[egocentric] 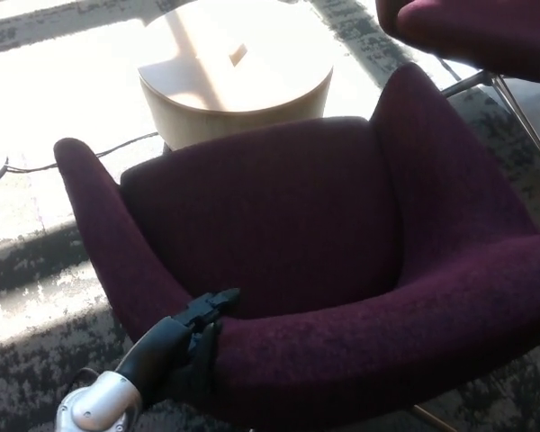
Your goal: The robot stands in front of a sofa and uses its left hand to push the left side of the sofa
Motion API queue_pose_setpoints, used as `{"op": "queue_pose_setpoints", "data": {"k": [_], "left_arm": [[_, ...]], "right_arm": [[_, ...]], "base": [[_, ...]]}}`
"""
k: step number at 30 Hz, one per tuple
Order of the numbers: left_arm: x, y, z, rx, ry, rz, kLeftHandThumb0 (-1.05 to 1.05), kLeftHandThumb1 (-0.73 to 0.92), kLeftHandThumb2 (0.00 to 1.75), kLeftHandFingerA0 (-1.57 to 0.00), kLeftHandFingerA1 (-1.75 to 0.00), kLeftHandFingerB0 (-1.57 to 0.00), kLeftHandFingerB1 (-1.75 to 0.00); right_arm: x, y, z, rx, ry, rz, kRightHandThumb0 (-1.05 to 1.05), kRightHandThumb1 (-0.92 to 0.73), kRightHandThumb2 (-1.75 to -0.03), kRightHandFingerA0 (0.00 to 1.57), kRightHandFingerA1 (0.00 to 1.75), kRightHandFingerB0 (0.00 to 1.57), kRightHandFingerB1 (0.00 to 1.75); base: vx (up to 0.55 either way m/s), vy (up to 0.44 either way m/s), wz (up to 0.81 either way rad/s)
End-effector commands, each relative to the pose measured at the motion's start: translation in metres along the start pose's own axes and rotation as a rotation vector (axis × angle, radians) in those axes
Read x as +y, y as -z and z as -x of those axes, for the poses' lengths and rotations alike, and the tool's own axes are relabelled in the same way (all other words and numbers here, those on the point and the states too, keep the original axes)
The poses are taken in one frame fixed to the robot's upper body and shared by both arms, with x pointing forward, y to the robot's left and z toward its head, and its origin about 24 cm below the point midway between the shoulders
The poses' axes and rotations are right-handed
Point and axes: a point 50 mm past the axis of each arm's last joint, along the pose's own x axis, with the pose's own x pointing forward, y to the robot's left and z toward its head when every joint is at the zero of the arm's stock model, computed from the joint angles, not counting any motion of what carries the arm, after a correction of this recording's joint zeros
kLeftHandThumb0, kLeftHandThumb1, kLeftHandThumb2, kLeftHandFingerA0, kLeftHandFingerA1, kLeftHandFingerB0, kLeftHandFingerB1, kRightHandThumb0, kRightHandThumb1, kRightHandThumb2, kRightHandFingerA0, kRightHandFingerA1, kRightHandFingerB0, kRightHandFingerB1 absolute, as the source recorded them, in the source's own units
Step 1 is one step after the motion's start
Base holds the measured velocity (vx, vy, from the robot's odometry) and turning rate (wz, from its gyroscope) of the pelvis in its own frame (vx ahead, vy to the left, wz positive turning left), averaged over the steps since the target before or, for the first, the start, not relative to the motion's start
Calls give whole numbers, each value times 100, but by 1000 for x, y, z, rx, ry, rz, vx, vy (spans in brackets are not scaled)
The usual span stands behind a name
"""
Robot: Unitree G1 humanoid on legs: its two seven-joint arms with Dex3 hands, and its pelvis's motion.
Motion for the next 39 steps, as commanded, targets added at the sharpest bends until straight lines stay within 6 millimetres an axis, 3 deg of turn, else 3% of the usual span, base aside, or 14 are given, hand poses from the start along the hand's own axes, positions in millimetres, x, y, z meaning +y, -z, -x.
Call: {"op": "queue_pose_setpoints", "data": {"k": [1,2,4,6,7,16,17,18,19,22,23,37,38,39], "left_arm": [[-43,-3,-16,41,141,-72,-90,84,127,0,-30,-16,-25],[-45,-4,-16,39,150,-68,-98,92,89,-1,-25,-4,-23],[-52,-5,-18,44,172,-48,-95,92,87,0,-25,-4,-25],[-52,-6,-18,46,174,-47,-95,92,87,0,-25,-4,-25],[-60,-8,-20,56,202,-57,-92,87,128,-1,-20,-7,-16],[-74,-15,-26,52,245,-86,-85,84,126,0,-23,-7,-22],[-82,-20,-29,16,268,-74,-96,90,91,0,-26,-3,-20],[-86,-20,-31,25,270,-99,-86,80,126,0,-24,-6,-19],[-89,-21,-32,28,283,-106,-98,90,90,-1,-25,-3,-20],[-90,-21,-33,28,287,-108,-98,90,90,-1,-25,-3,-20],[-98,-25,-36,27,325,-100,-97,91,129,0,-9,0,-7],[-134,-42,-50,22,419,-118,-95,84,125,-1,-12,-5,-13],[-144,-41,-49,22,446,-150,-89,92,83,0,-23,-1,-24],[-146,-40,-49,15,455,-155,-94,91,81,-2,-18,-4,-22]], "right_arm": [[-6,0,0,-13,11,15,-59,-59,-94,61,64,45,54],[-6,0,0,-15,9,16,-57,-72,-62,68,54,52,39],[-5,0,0,-15,7,8,-57,-72,-62,69,54,52,39],[-5,0,0,-15,7,8,-57,-72,-62,69,54,52,39],[-6,0,0,-17,7,10,-57,-72,-62,70,54,52,40],[-7,-1,0,-20,11,23,-57,-72,-62,70,56,53,40],[-8,-1,0,-27,9,17,-58,-72,-62,70,57,54,40],[-8,-1,0,-29,8,13,-59,-72,-62,71,57,55,41],[-8,-2,0,-31,8,9,-58,-72,-62,71,57,55,41],[-7,-2,0,-32,8,7,-58,-72,-62,71,57,55,41],[-8,-2,-1,-33,11,17,-59,-72,-62,71,55,55,40],[-8,-5,-3,-51,8,35,-59,-73,-62,72,57,58,42],[-8,-3,-2,-21,25,-54,-54,-68,-60,76,66,63,40],[-7,-2,-2,-17,28,-58,-54,-68,-60,77,65,63,41]], "base": [[0,0,0],[0,0,0],[0,0,0],[0,0,0],[0,0,0],[0,0,0],[0,0,0],[0,0,0],[0,0,0],[0,0,0],[0,0,0],[0,0,0],[0,0,0],[0,0,0]]}}
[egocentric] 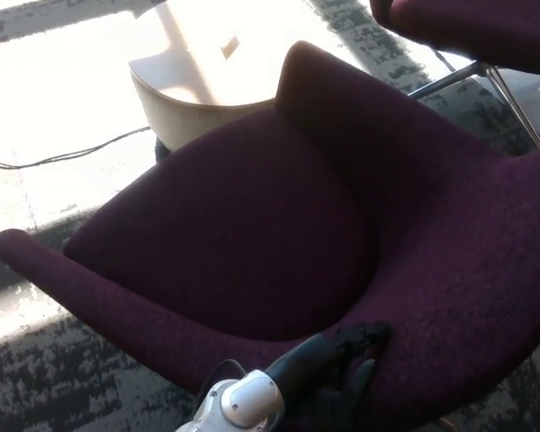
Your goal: The robot stands in front of a sofa and uses its left hand to push the left side of the sofa
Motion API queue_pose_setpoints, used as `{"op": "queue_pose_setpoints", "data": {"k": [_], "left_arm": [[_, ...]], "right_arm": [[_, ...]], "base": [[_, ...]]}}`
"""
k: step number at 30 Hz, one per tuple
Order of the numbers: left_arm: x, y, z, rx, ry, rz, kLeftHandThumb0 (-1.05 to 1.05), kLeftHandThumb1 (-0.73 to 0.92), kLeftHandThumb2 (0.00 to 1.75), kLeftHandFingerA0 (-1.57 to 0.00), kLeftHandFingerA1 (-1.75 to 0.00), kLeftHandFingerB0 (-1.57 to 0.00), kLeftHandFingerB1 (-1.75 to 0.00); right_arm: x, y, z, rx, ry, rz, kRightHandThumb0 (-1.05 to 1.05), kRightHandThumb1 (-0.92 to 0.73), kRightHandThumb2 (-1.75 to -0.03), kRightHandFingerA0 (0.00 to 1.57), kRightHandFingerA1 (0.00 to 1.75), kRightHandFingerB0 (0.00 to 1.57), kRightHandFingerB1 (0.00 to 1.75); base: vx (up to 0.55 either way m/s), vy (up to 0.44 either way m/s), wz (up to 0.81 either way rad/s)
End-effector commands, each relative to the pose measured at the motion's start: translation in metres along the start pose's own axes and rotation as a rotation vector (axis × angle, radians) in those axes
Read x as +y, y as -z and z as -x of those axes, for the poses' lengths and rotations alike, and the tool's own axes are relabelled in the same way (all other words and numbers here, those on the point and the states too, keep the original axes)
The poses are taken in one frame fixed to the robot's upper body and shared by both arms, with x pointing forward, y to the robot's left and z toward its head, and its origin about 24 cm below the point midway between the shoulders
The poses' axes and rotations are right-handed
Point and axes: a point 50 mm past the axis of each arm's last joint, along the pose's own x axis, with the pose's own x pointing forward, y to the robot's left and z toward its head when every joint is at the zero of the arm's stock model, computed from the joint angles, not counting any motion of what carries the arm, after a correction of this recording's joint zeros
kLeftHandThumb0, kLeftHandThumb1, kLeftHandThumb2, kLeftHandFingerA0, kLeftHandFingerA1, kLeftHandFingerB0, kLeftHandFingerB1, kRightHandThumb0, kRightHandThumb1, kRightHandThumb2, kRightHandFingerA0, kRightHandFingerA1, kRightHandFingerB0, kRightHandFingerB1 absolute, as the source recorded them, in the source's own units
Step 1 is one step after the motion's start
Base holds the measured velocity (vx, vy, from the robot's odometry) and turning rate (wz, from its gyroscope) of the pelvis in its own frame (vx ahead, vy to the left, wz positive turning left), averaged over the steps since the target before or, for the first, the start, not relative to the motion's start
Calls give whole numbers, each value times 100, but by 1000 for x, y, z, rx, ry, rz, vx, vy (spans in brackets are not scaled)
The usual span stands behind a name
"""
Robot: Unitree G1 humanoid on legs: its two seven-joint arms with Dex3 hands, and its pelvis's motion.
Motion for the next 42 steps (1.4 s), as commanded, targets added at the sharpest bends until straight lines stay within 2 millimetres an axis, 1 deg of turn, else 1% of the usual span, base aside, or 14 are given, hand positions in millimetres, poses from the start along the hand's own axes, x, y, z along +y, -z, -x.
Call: {"op": "queue_pose_setpoints", "data": {"k": [1,16,20,24,25,26,27,28,36,37,38,40,41,42], "left_arm": [[-37,1,-10,35,151,-54,-84,79,123,0,-22,-7,-22],[-37,-2,-12,22,146,-72,-89,85,126,0,-20,-1,-19],[-34,1,-11,48,133,-99,-88,81,124,0,-23,-8,-21],[-31,5,-8,60,118,-98,-87,80,122,0,-26,-14,-25],[-29,6,-7,54,118,-104,-84,79,125,0,-22,-2,-20],[-25,6,-5,42,117,-111,-97,80,100,0,-18,-2,-19],[-23,6,-4,38,114,-108,-97,80,100,0,-18,-2,-19],[-20,6,-3,37,101,-92,-93,82,125,-1,-15,-5,-15],[-15,7,0,29,72,-32,-90,78,122,0,-18,-5,-19],[8,14,13,39,17,-37,-97,88,129,0,-12,0,-7],[18,17,19,43,-7,-40,-97,88,129,0,-12,0,-7],[18,17,20,43,-5,-40,-97,88,129,0,-12,0,-7],[35,19,28,62,-56,-26,-101,88,128,0,-12,-10,-17],[39,20,31,64,-65,-28,-91,85,126,0,-21,-11,-24]], "right_arm": [[-5,1,0,18,41,-75,-54,-67,-61,78,65,62,41],[-5,1,-1,17,38,-104,-55,-67,-60,78,63,60,41],[-4,1,-1,27,37,-63,-56,-69,-61,72,55,56,40],[-4,0,-1,5,19,-37,-53,-71,-61,73,64,59,42],[-5,-1,-1,-5,14,-22,-55,-71,-61,72,60,60,43],[-6,-2,-2,-15,8,-2,-57,-72,-62,72,56,58,42],[-6,-2,-2,-16,8,8,-57,-72,-62,72,56,58,42],[-6,-3,-3,-23,8,15,-57,-72,-62,73,57,59,42],[-6,-3,-3,-24,15,6,-56,-71,-62,73,55,59,42],[-6,-3,-2,-22,13,3,-57,-72,-62,73,57,58,42],[-6,-3,-2,-21,12,2,-57,-72,-62,73,57,58,42],[-6,-3,-2,-21,12,2,-57,-72,-62,73,57,58,42],[-5,-4,-4,-20,18,-10,-56,-71,-62,73,56,58,42],[-5,-4,-4,-19,17,-9,-56,-71,-62,73,56,57,42]], "base": [[0,0,0],[0,0,0],[0,0,0],[0,0,0],[0,0,0],[0,0,0],[0,0,0],[0,0,0],[0,0,0],[0,0,0],[0,0,0],[-22,-10,-4],[0,0,0],[0,0,0]]}}
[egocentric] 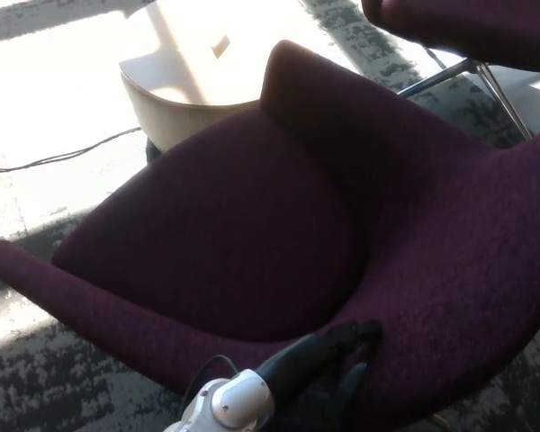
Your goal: The robot stands in front of a sofa and uses its left hand to push the left side of the sofa
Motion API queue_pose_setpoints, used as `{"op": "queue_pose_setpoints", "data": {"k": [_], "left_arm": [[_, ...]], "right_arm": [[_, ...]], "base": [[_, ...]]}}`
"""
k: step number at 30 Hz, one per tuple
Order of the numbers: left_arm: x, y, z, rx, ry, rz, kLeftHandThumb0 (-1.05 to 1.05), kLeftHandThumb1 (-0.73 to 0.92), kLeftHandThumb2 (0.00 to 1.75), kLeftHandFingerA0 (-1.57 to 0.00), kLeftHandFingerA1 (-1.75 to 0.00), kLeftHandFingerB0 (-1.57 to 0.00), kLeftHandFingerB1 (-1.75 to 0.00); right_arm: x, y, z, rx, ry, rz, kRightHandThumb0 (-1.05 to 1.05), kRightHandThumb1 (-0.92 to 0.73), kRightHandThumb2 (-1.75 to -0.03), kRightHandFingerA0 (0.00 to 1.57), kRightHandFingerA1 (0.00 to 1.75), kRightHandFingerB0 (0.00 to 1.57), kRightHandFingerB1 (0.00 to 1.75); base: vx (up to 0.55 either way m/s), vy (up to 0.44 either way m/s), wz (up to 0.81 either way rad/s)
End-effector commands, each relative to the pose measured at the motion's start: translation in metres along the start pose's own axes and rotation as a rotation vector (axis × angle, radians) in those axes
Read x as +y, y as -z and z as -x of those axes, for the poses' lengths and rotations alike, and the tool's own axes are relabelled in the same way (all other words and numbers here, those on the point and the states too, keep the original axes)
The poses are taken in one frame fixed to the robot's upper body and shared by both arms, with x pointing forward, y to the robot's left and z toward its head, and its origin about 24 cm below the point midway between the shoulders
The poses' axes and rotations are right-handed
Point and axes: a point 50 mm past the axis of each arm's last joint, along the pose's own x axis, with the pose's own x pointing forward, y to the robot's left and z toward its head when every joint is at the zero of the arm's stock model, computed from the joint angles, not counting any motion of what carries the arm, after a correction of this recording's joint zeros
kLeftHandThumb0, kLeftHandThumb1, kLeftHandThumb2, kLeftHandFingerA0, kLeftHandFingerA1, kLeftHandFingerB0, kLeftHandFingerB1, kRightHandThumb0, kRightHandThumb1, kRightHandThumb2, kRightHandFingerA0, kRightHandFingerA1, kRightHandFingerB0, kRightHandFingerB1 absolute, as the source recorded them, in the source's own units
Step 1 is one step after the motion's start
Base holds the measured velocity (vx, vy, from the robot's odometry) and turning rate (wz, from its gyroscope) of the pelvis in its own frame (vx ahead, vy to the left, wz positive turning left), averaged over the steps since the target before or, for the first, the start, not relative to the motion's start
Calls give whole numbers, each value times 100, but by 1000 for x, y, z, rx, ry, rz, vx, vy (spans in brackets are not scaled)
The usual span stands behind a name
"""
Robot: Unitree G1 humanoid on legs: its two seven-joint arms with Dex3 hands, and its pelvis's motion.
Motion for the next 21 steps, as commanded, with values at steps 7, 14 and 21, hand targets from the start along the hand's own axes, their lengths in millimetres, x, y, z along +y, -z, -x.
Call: {"op": "queue_pose_setpoints", "data": {"k": [7,14,21], "left_arm": [[38,21,29,87,-62,71,-102,91,129,0,-9,-11,-18],[62,30,45,67,-139,79,-98,85,107,-3,-21,0,-12],[83,33,58,57,-211,100,-93,86,128,-2,-23,-3,-11]], "right_arm": [[-5,0,1,-8,20,1,-55,-71,-62,74,56,58,42],[-5,0,1,-5,22,-2,-55,-70,-62,73,57,58,42],[-5,0,0,-10,22,-1,-54,-70,-61,75,60,59,42]], "base": [[0,0,0],[0,0,0],[0,0,0]]}}
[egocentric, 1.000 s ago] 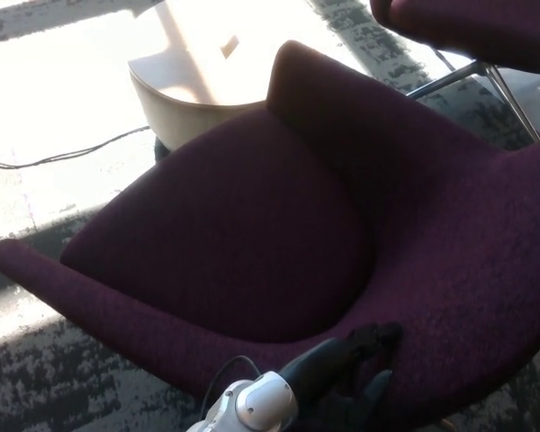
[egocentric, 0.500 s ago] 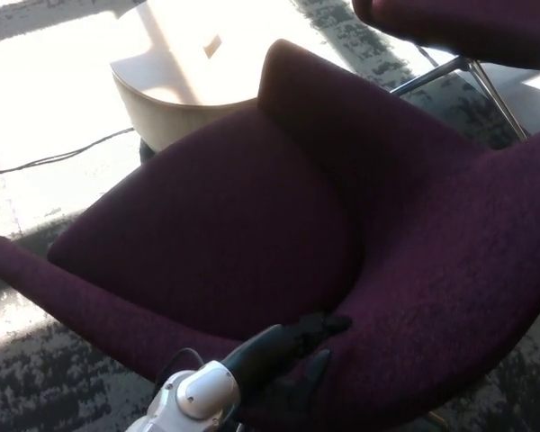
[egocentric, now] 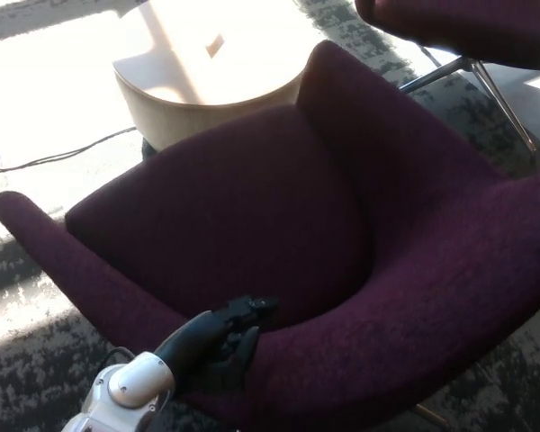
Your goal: The robot stands in front of a sofa and uses its left hand to push the left side of the sofa
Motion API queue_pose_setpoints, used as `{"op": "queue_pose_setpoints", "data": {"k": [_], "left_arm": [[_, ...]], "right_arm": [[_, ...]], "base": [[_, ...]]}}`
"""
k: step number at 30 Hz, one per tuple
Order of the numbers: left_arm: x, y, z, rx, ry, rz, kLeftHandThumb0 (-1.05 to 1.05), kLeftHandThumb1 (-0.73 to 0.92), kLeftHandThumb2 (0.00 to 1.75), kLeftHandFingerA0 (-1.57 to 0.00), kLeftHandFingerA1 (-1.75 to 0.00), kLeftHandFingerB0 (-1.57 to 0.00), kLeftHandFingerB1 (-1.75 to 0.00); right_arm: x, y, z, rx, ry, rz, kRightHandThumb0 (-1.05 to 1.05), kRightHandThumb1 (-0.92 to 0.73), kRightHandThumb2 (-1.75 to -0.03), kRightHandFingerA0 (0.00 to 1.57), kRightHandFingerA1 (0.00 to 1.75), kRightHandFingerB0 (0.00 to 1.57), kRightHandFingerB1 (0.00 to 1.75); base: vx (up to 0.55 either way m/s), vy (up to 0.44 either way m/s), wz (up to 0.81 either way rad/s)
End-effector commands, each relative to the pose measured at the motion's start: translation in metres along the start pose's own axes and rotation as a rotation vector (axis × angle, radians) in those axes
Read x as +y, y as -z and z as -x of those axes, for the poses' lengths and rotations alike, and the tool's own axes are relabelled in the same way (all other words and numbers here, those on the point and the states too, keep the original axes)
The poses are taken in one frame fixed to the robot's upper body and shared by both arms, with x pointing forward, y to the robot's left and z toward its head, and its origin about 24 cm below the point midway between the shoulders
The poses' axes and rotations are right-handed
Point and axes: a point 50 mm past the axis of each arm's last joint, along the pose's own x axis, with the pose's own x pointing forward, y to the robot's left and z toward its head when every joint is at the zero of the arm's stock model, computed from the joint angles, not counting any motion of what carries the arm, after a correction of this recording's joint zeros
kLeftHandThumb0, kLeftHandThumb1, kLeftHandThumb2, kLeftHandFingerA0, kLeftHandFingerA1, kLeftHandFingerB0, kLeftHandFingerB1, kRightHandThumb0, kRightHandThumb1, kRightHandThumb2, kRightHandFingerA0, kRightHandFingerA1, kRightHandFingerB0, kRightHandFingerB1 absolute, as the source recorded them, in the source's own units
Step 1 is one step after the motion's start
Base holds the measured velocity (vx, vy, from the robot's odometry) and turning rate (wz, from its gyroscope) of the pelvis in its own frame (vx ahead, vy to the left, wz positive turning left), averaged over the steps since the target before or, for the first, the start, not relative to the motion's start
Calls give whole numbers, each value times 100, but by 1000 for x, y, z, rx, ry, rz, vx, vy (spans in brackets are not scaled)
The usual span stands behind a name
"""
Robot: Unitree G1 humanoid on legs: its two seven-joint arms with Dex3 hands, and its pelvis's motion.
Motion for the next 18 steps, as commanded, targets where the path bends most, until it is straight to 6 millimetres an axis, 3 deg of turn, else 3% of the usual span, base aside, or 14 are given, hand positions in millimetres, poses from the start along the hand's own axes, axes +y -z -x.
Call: {"op": "queue_pose_setpoints", "data": {"k": [1,18], "left_arm": [[18,1,7,-28,-36,19,-93,86,128,-3,-24,-4,-12],[29,17,16,13,-78,84,-88,82,126,0,-24,-1,-15]], "right_arm": [[-4,1,1,-8,19,4,-54,-71,-62,74,59,58,42],[-2,2,2,1,17,-3,-56,-71,-62,75,56,59,42]], "base": [[0,0,0],[0,0,0]]}}
